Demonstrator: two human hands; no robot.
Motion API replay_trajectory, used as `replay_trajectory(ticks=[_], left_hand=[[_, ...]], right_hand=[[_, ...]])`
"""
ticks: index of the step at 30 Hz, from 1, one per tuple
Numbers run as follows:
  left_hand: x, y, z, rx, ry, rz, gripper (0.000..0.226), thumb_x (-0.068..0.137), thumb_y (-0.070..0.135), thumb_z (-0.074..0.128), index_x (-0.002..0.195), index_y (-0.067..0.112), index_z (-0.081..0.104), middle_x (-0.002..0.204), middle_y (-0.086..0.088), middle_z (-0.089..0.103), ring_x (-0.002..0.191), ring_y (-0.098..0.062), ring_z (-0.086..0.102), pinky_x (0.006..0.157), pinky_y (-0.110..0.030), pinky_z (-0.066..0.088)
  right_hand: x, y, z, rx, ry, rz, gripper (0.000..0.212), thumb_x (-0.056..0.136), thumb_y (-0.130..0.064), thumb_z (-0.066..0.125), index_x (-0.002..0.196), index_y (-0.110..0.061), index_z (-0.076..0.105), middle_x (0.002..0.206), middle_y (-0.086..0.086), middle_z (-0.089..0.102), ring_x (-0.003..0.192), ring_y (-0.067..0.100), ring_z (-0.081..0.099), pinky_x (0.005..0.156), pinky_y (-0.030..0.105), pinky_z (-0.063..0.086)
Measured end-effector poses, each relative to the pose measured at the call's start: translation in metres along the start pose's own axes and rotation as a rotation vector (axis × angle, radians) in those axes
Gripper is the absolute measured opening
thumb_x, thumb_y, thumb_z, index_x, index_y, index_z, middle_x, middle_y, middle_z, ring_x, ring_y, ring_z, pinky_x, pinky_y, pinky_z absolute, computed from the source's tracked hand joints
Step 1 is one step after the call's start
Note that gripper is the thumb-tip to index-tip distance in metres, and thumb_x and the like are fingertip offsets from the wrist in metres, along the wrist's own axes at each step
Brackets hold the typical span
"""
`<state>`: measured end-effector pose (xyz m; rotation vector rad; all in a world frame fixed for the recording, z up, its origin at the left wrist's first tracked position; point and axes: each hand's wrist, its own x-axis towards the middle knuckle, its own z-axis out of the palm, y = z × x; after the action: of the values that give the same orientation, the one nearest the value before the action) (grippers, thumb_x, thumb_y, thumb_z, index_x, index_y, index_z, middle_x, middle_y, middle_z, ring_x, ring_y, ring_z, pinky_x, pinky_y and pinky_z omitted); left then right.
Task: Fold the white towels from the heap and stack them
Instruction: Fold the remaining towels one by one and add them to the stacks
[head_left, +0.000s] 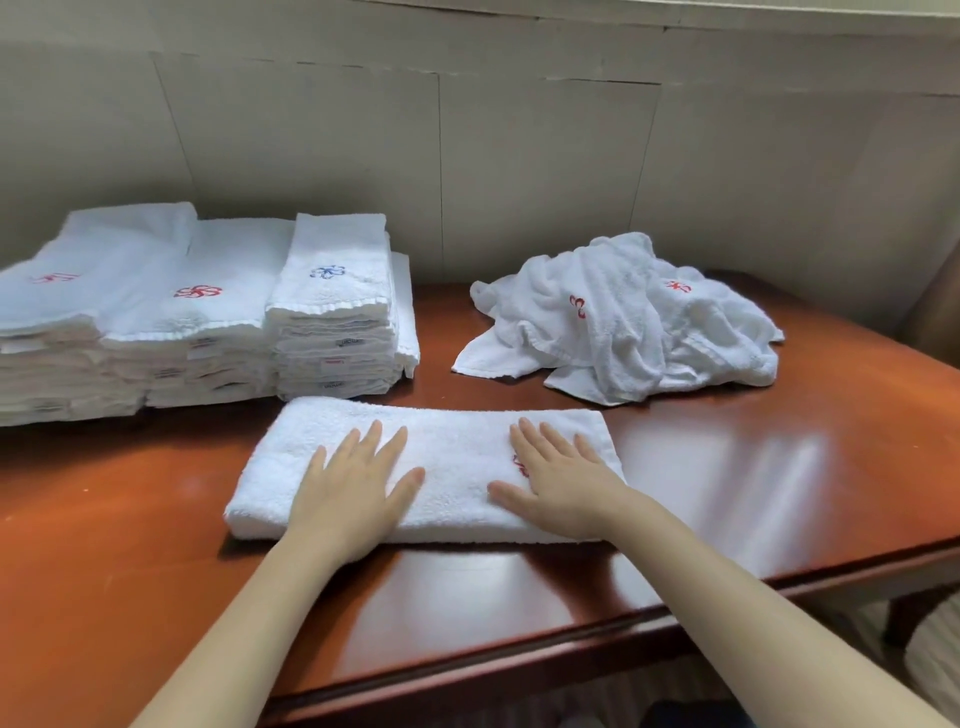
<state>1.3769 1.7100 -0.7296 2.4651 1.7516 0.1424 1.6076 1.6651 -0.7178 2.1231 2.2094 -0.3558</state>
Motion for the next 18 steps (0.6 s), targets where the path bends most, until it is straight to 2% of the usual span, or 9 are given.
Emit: replay_trajectory(ticks=[3,5,7,10,12,13,15,16,18], left_hand=[[-0.006,-0.020,-0.007,0.016,-0.021,-0.078,0.065,0.095,0.062,0.020,0.152,0.035,0.008,0.161,0.003,-0.001,0.148,-0.017,-0.001,0.117,-0.046,0.003],[-0.013,-0.039,-0.013,0.049,-0.005,-0.199,0.069,0.093,0.065,0.021,0.152,0.032,0.010,0.161,0.002,0.001,0.148,-0.020,0.003,0.116,-0.047,0.009],[-0.021,-0.057,-0.021,-0.031,0.023,-0.361,0.077,0.090,0.067,0.028,0.152,0.025,0.012,0.159,-0.004,0.013,0.144,-0.028,0.018,0.112,-0.046,0.021],[-0.029,-0.073,-0.027,-0.327,0.086,-0.504,0.085,0.086,0.061,0.051,0.148,0.009,0.025,0.146,-0.014,0.038,0.131,-0.036,0.038,0.104,-0.042,0.034],[-0.035,-0.077,-0.029,-0.513,0.129,-0.555,0.068,0.083,0.051,0.064,0.132,0.008,0.047,0.127,-0.011,0.055,0.116,-0.032,0.053,0.089,-0.037,0.042],[-0.038,-0.078,-0.031,-0.566,0.125,-0.555,0.051,0.082,0.048,0.067,0.114,0.009,0.058,0.108,-0.007,0.062,0.100,-0.029,0.059,0.077,-0.034,0.043],[-0.044,-0.082,-0.034,-0.641,0.069,-0.520,0.030,0.083,0.042,0.066,0.078,0.013,0.060,0.076,-0.001,0.062,0.070,-0.023,0.058,0.060,-0.030,0.038],[-0.046,-0.083,-0.036,-0.696,0.043,-0.500,0.028,0.083,0.038,0.065,0.070,0.014,0.059,0.068,0.001,0.060,0.063,-0.019,0.055,0.057,-0.028,0.037],[-0.048,-0.083,-0.039,-0.892,0.027,-0.459,0.022,0.086,0.029,0.062,0.070,0.015,0.061,0.069,0.002,0.063,0.063,-0.015,0.056,0.060,-0.026,0.040]], right_hand=[[0.005,0.002,-0.005,0.016,-0.039,0.083,0.086,0.090,-0.070,0.020,0.151,-0.018,-0.012,0.158,-0.005,-0.018,0.146,0.015,-0.015,0.116,0.042,-0.011],[0.010,0.004,-0.009,0.010,-0.070,0.139,0.090,0.088,-0.072,0.021,0.151,-0.017,-0.012,0.158,-0.004,-0.017,0.146,0.017,-0.014,0.116,0.043,-0.010],[0.018,0.004,-0.012,-0.004,-0.064,0.185,0.094,0.086,-0.075,0.022,0.151,-0.016,-0.012,0.159,-0.002,-0.017,0.146,0.020,-0.013,0.116,0.046,-0.008],[0.031,0.003,-0.014,0.004,0.068,0.157,0.089,0.088,-0.072,0.022,0.150,-0.021,-0.016,0.159,0.000,-0.016,0.146,0.021,-0.014,0.115,0.048,-0.010],[0.039,0.000,-0.014,0.022,0.136,0.092,0.079,0.093,-0.065,0.021,0.151,-0.024,-0.012,0.160,-0.001,-0.010,0.147,0.018,-0.011,0.115,0.048,-0.012],[0.044,-0.002,-0.013,0.034,0.142,0.070,0.074,0.095,-0.062,0.021,0.152,-0.024,-0.006,0.161,-0.001,-0.003,0.147,0.017,-0.006,0.115,0.048,-0.011],[0.049,-0.009,-0.014,0.052,0.125,0.042,0.065,0.098,-0.056,0.020,0.153,-0.022,0.009,0.159,0.001,0.017,0.147,0.019,0.010,0.118,0.047,-0.002],[0.050,-0.013,-0.014,0.055,0.130,0.034,0.061,0.099,-0.053,0.021,0.152,-0.023,0.016,0.155,0.003,0.028,0.144,0.021,0.021,0.118,0.046,0.006],[0.048,-0.019,-0.014,0.022,0.189,0.026,0.055,0.099,-0.050,0.025,0.148,-0.026,0.027,0.142,0.005,0.047,0.129,0.028,0.042,0.110,0.044,0.026]])
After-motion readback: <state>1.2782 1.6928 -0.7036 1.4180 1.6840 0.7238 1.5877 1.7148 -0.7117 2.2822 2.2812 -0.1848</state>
